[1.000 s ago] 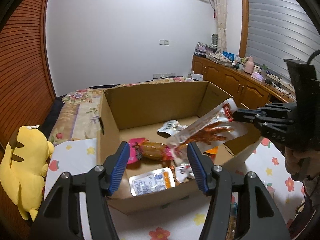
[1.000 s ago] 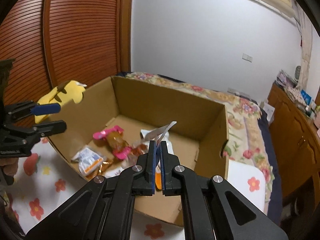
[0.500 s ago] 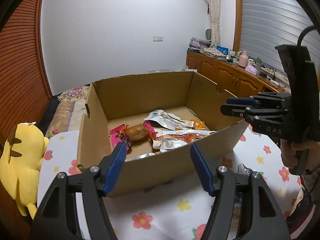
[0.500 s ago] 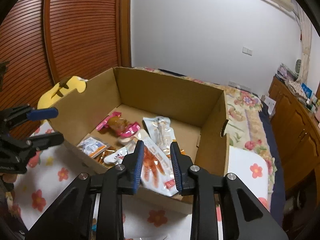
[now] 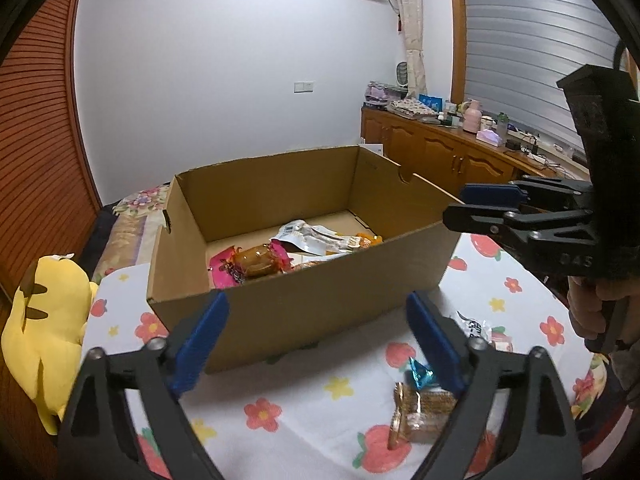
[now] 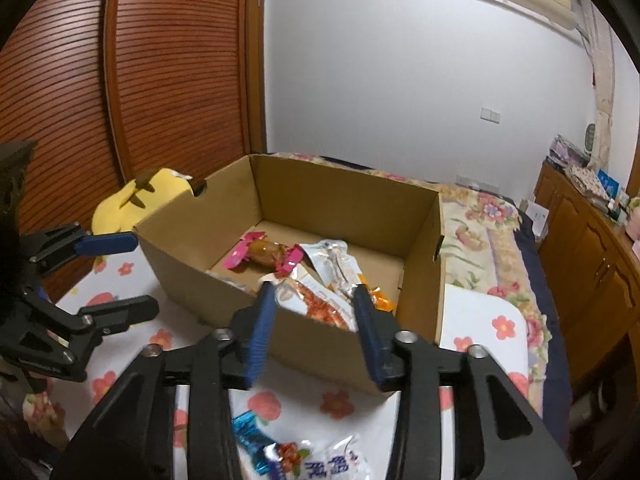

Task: Organize snacks
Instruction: 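Move both tools back to the remaining snacks beside the box, then grasp the granola bar with the left tool while the right tool grasps the white bar, then lift both bars and carry them over the box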

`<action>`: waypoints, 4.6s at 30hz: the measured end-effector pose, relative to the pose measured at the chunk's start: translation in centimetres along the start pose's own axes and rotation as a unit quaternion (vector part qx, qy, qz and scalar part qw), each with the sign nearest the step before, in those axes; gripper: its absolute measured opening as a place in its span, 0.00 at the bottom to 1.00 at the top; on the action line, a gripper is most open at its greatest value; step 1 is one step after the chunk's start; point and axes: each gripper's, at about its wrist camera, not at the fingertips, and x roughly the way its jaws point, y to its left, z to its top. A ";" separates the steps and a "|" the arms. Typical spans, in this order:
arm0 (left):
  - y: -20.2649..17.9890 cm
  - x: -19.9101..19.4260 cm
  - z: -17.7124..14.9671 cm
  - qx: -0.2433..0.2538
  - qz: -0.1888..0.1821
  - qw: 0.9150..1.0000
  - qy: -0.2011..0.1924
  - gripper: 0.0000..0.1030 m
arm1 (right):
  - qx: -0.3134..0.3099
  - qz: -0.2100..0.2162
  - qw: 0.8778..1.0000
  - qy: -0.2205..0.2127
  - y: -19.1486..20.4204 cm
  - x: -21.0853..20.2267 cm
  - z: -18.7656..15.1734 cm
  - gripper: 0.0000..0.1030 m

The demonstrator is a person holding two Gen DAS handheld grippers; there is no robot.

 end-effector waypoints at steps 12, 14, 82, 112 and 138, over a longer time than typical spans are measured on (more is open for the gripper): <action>-1.0 0.6 -4.7 -0.027 -0.018 0.999 0.040 0.91 | 0.035 -0.009 0.999 0.007 0.4 -2.8 -5.9 0.83; -1.1 0.7 -5.6 -0.039 -0.019 0.998 0.047 0.92 | 0.041 -0.005 0.999 0.012 0.3 -2.9 -6.8 0.83; -6.4 3.8 -10.9 -0.042 0.051 0.980 0.189 0.98 | 0.084 -0.089 0.987 0.099 -1.5 -1.6 -17.6 0.33; -5.2 0.8 -11.8 -0.067 -0.029 0.988 0.135 0.40 | 0.078 -0.073 0.987 0.120 -1.4 -2.7 -18.1 0.41; -3.9 -2.4 -10.6 -0.082 -0.025 0.994 0.069 0.40 | 0.101 -0.051 0.991 0.067 -1.5 -5.5 -18.2 0.19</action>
